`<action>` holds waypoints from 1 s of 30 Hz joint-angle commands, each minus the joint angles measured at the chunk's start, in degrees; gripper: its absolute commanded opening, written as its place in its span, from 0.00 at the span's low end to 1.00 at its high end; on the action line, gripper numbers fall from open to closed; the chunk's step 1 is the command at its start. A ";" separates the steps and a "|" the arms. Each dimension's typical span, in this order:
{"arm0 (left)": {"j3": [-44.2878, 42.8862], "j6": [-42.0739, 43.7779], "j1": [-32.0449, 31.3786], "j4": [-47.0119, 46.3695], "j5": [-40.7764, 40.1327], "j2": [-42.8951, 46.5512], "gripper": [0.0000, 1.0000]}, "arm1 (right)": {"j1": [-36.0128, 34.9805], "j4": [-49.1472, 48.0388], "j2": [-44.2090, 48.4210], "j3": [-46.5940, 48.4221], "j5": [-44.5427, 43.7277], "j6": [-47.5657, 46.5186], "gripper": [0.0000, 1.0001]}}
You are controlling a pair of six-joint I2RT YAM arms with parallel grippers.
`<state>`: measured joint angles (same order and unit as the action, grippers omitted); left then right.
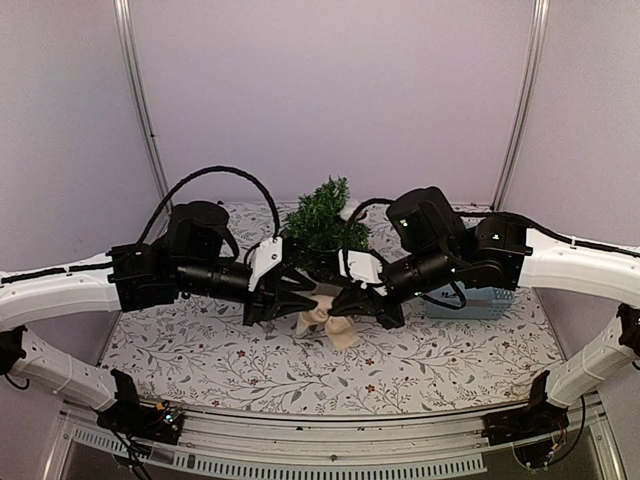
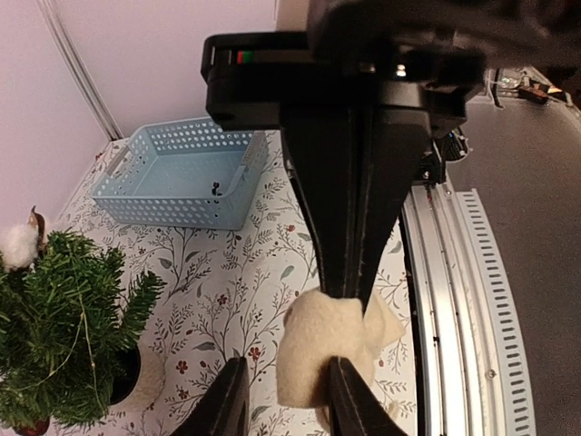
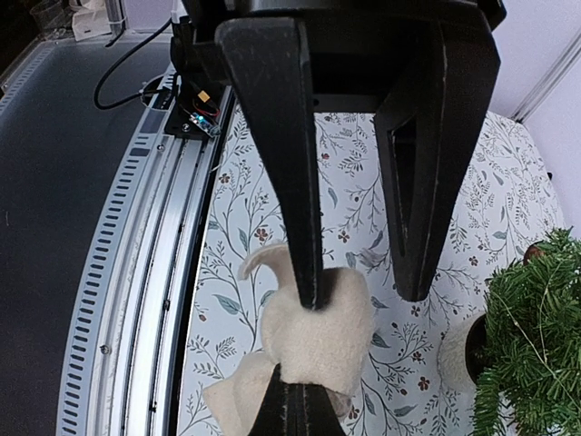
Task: Decorate the small christmas tree
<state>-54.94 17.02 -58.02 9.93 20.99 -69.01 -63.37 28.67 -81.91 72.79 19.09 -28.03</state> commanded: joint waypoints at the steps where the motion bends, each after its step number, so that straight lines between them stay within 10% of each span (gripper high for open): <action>1: -0.76 -0.59 -0.70 -1.92 1.65 -1.43 0.31 | -0.27 -1.06 -0.89 1.65 1.73 0.79 0.00; 16: -0.52 0.01 -0.80 -0.38 4.51 -3.18 0.37 | -0.26 -0.99 -1.13 1.45 0.70 0.38 0.00; 24: 0.78 -1.72 -0.01 -2.68 4.92 -2.24 0.01 | -0.26 -1.81 -0.64 0.81 -0.66 0.16 0.00; 30: 8.06 -10.19 8.10 -14.80 7.29 3.04 0.00 | 2.09 -5.29 2.46 -1.49 -3.85 4.81 0.44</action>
<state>-50.94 13.32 -55.31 4.95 25.98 -69.56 -63.11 26.72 -82.17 72.42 17.45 -26.59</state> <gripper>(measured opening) 0.008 0.278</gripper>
